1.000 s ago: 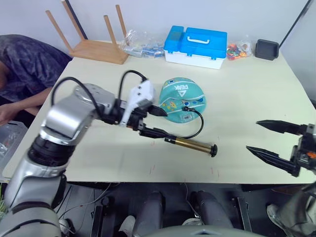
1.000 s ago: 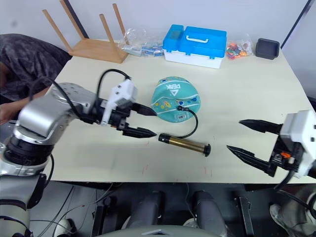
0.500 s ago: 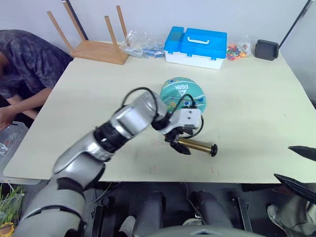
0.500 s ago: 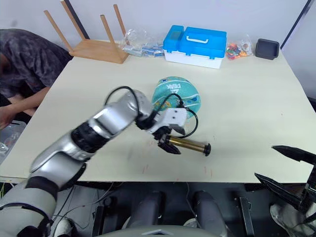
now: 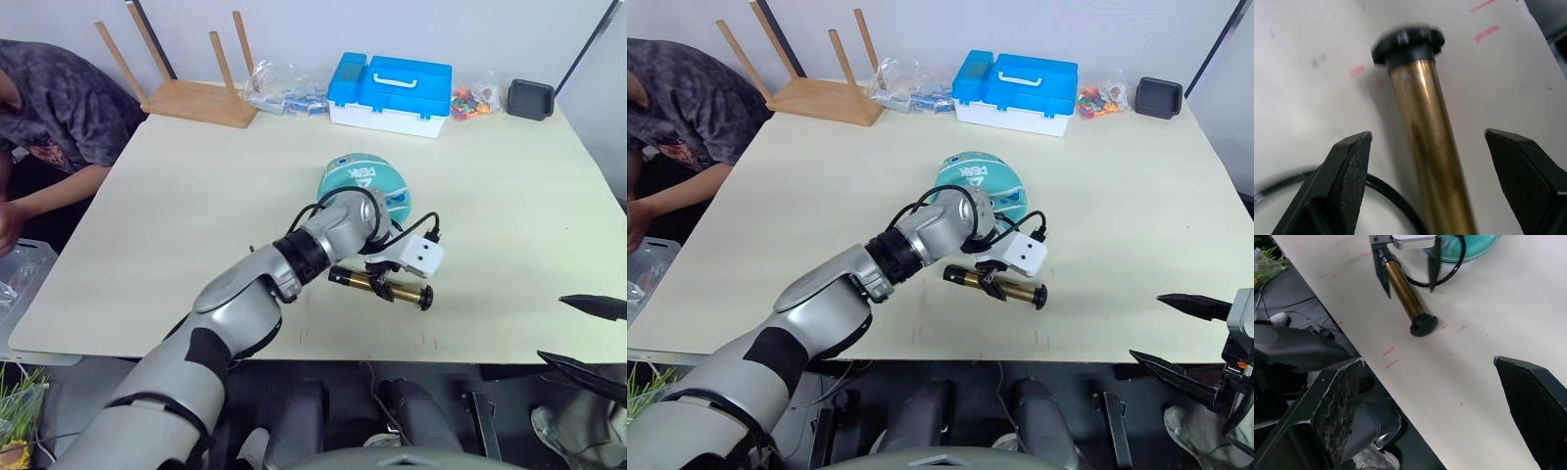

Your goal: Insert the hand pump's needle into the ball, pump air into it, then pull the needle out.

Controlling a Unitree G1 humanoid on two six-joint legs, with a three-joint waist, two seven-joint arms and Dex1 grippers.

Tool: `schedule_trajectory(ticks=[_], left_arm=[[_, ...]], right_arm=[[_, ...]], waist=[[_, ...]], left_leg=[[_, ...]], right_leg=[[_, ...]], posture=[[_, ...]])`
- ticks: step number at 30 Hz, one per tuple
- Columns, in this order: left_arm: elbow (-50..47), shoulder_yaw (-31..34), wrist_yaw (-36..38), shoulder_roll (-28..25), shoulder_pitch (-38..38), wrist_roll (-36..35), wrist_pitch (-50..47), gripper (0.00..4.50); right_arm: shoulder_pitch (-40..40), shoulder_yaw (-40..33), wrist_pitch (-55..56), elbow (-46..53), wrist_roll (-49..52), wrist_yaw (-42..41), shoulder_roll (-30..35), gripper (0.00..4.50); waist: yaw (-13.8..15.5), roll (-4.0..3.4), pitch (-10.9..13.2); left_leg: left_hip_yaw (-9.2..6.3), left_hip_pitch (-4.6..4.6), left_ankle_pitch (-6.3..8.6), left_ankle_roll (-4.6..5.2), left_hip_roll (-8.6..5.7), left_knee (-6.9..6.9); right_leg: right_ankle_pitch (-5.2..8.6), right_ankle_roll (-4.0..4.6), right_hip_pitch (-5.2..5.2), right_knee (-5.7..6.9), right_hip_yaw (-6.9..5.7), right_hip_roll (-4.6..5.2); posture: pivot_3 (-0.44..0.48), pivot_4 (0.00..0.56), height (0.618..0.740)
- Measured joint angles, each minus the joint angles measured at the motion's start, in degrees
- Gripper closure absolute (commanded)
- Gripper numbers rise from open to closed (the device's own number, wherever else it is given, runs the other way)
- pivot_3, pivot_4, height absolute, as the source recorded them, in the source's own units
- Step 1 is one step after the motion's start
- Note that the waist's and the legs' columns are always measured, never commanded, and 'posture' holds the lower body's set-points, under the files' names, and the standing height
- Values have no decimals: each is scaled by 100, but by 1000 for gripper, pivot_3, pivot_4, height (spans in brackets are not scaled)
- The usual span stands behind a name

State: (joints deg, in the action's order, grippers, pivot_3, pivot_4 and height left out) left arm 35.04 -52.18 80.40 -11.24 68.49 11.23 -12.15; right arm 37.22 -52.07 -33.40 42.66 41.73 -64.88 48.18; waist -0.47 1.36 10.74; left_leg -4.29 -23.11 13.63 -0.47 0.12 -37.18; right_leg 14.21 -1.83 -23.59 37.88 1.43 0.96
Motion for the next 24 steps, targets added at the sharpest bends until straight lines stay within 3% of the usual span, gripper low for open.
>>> schedule_trajectory(ticks=[8, 15, 24], left_arm=[[630, -172, -16, 512, -22, 728, 561, 566], [930, -170, -25, 642, -23, 1157, 668, 566], [1222, -52, 80, 996, 1, 1476, 184, 566]], right_arm=[[43, 35, 12, 32, -31, -48, -17, 20], [155, 233, 89, 146, -154, -32, -104, 20], [75, 516, 240, 135, -330, 71, -136, 20]], waist=[[-7, 0, 0], [-13, -2, -1], [6, -6, -3]], left_leg=[[2, 0, 3, 6, 0, -9], [4, 2, 3, 6, 0, -15], [6, 2, 3, 6, -3, -22]], right_leg=[[-3, -5, 0, 4, 4, 0], [-5, -9, 0, 8, 7, -1], [-9, -15, 4, 8, 9, 0]], posture=[[0, 150, 740], [0, 150, 740], [0, 150, 740]])
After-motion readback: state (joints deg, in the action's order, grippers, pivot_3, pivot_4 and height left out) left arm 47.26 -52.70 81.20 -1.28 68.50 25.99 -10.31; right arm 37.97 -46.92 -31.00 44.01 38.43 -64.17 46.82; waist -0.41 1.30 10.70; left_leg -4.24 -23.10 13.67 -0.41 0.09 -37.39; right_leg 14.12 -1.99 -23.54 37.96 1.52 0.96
